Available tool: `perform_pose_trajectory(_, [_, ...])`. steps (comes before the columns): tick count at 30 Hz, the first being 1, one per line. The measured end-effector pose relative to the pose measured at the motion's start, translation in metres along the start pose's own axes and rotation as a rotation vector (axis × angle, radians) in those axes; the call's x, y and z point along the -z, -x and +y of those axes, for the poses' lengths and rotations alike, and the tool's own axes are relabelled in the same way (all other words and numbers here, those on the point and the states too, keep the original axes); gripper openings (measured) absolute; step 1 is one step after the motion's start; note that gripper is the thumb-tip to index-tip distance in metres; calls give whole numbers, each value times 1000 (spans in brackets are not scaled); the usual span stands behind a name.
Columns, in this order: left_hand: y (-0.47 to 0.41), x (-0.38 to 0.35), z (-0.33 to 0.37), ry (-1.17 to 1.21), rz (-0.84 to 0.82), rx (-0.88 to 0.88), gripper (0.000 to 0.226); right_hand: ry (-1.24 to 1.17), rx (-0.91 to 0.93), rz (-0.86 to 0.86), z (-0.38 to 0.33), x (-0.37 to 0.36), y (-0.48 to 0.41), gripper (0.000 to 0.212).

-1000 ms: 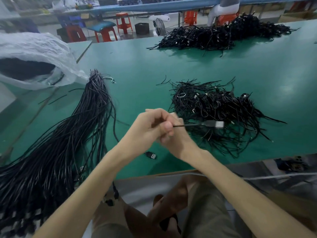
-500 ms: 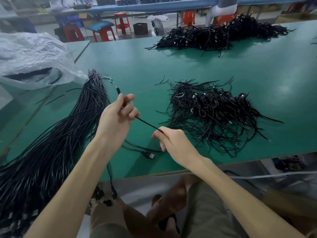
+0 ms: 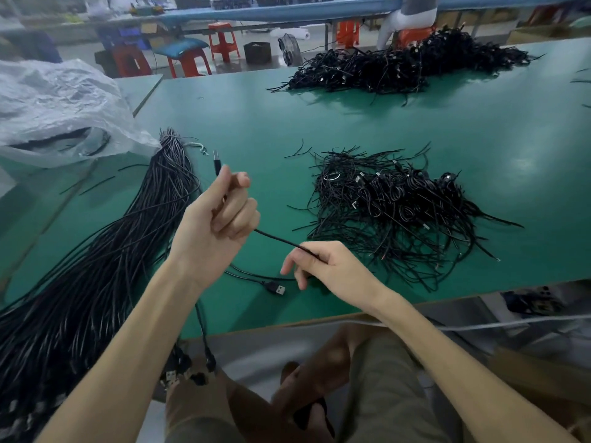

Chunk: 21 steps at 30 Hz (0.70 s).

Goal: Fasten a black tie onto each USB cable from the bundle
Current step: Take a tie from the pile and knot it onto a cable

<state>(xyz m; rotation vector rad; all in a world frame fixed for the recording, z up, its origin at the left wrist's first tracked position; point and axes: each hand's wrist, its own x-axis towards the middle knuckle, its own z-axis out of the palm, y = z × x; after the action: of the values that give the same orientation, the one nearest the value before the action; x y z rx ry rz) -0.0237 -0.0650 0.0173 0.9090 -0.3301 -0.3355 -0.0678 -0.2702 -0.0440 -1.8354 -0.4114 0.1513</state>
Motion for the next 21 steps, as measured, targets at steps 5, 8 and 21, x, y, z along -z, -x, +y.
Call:
perform_pose_trajectory(5, [1,2,-1,1,-34,9,44,-146,1,-6,-1,6,6,32])
perform_pose_trajectory(8, [2,-2,0,-51,-64,12,53,-150,-5,20,1,7,3,46])
perform_pose_trajectory(21, [19,-34,-18,-640,-405,186,62,-153,-99,115,2,13,-9,50])
